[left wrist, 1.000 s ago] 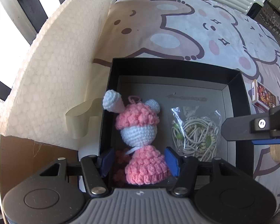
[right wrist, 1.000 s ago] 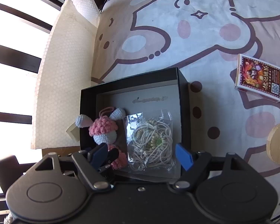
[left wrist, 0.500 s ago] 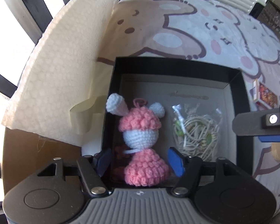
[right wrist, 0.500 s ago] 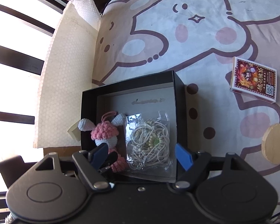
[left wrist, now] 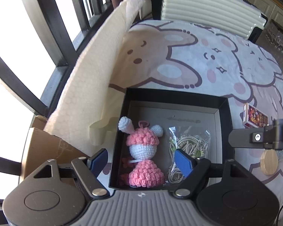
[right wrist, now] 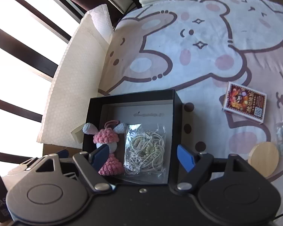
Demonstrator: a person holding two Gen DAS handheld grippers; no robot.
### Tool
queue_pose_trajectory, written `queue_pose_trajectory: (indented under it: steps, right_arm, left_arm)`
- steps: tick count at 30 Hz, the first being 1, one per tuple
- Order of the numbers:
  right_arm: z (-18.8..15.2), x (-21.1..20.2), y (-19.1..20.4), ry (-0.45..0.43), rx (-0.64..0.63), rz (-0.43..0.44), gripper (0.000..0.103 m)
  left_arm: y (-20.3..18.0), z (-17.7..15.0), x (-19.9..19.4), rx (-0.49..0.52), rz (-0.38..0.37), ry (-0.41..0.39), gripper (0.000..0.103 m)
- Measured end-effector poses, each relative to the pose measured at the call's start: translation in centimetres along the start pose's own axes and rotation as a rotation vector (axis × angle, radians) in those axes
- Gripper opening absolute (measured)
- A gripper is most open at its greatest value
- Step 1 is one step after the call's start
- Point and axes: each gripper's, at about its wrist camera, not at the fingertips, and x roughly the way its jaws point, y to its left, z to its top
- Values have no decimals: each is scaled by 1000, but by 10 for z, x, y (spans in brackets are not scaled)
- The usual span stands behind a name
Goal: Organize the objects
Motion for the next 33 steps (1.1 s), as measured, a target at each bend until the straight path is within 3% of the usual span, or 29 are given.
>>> queue_pose_trajectory:
  steps: [17, 28, 33]
  right_arm:
    - [-23, -55, -4, -181, -132, -73, 81]
    - [-38, -77, -3, -279, -274, -113, 82]
    - [-42, -83, -6, -304, -289, -129, 89]
  left_arm:
    - [-16, -18, -66, -38, 14, -140, 81]
    - [-21, -29, -87, -58, 53, -191, 90]
    - [-22, -32, -92, -72, 72, -211, 98]
